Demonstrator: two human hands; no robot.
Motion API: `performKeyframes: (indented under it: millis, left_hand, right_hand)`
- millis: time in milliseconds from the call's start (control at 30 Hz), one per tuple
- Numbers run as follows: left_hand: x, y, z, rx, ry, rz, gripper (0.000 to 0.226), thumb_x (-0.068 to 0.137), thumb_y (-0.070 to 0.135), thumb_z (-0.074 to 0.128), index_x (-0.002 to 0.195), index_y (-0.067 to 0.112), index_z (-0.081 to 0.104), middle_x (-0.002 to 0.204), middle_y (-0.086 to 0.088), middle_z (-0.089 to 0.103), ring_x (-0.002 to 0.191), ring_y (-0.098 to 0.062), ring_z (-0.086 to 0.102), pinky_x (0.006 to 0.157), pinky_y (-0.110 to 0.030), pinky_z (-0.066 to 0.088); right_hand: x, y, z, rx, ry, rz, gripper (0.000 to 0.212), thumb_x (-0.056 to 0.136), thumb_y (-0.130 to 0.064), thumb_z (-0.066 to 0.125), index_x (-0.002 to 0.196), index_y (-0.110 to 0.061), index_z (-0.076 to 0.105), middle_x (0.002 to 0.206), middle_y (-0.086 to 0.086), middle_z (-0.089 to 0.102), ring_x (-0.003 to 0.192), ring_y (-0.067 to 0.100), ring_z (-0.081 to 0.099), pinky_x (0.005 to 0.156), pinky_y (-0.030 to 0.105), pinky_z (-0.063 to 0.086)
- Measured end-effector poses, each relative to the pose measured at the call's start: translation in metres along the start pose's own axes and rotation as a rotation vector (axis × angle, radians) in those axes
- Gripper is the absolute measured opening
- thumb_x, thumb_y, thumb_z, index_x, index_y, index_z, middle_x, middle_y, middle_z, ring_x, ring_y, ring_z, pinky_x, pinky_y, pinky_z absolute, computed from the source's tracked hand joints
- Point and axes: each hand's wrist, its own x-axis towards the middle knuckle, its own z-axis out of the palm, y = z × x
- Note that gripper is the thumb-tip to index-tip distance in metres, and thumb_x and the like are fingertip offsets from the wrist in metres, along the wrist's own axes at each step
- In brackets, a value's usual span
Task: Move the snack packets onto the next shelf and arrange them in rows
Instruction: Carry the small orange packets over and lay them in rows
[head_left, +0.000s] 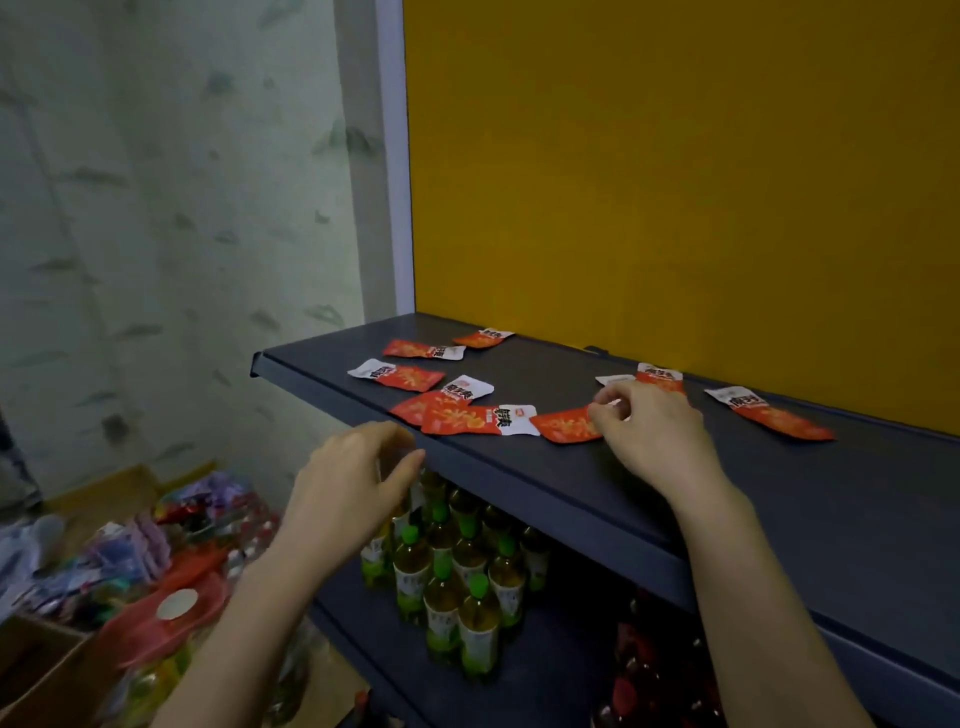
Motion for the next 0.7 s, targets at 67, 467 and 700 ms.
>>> performKeyframes:
  millis: [67, 467, 700]
  left_hand:
    - [0.026, -0.002, 0.01, -0.03, -0.029, 0.035, 0.026, 0.088, 0.037, 0.055, 0.104, 0.02, 0.065, 0.104, 0.004, 0.068, 0.096, -0.015, 0.061, 0.082, -0.032, 0.049]
    - [0.127, -0.016, 0.06, 0.297, -0.435, 0.177, 0.101, 0.05, 0.092, 0.033, 0.106, 0.013, 0.057, 0.117, -0.007, 0.058, 0.111, -0.025, 0.048, 0.093, -0.035, 0.038]
    - [0.159, -0.023, 0.06, 0.202, -0.665, 0.216, 0.098, 0.056, 0.083, 0.053, 0.125, 0.013, 0.048, 0.132, -0.008, 0.046, 0.123, -0.027, 0.037, 0.101, -0.039, 0.035]
  right_hand:
    - [0.007, 0.0, 0.001, -0.05, 0.013, 0.028, 0.029, 0.093, -0.037, 0.047, 0.116, -0.025, 0.061, 0.118, 0.002, 0.062, 0.108, 0.026, 0.055, 0.079, 0.034, 0.043]
    - [0.017, 0.0, 0.019, -0.259, 0.051, 0.328, 0.038, 0.088, -0.054, 0.047, 0.11, -0.026, 0.06, 0.119, 0.001, 0.062, 0.112, 0.029, 0.054, 0.084, 0.035, 0.044]
    - [0.037, -0.03, 0.043, -0.388, 0.1, 0.513, 0.073, 0.079, -0.073, 0.042, 0.113, -0.01, 0.057, 0.126, 0.01, 0.055, 0.117, 0.032, 0.051, 0.081, 0.035, 0.042]
